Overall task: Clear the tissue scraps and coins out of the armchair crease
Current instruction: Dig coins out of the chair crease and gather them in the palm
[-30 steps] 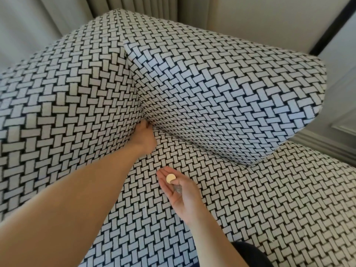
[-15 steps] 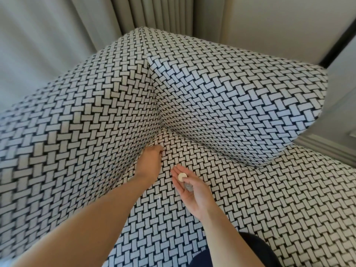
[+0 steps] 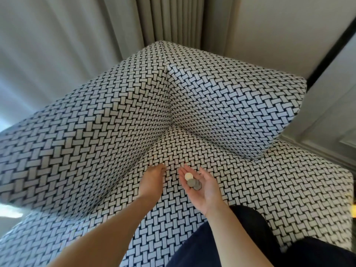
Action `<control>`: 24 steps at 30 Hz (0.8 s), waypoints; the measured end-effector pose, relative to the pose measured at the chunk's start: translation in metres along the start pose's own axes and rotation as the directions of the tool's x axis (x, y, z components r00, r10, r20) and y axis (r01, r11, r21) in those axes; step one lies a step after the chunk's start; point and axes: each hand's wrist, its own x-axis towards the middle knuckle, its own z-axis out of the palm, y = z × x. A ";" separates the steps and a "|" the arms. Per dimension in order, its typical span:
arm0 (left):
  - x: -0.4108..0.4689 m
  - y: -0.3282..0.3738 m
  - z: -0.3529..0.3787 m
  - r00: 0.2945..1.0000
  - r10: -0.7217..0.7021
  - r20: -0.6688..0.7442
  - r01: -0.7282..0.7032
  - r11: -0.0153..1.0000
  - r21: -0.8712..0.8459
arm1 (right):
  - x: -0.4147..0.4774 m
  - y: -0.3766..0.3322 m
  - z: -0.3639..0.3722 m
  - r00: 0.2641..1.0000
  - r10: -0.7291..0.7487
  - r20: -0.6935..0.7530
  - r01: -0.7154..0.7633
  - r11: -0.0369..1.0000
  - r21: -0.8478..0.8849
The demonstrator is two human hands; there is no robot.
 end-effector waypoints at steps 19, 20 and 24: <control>-0.051 0.072 -0.076 0.999 0.037 -0.033 -0.049 0.845 -0.532 | -0.032 0.009 -0.001 0.973 0.010 0.231 0.017 0.993 -0.115; -0.051 0.072 -0.074 0.999 0.044 -0.012 -0.044 0.849 -0.527 | -0.032 0.009 -0.002 0.969 0.013 0.246 0.019 0.992 -0.125; -0.049 0.069 -0.073 0.995 0.101 -0.018 -0.098 0.883 -0.459 | -0.031 0.007 -0.004 0.954 0.022 0.298 0.014 0.993 -0.119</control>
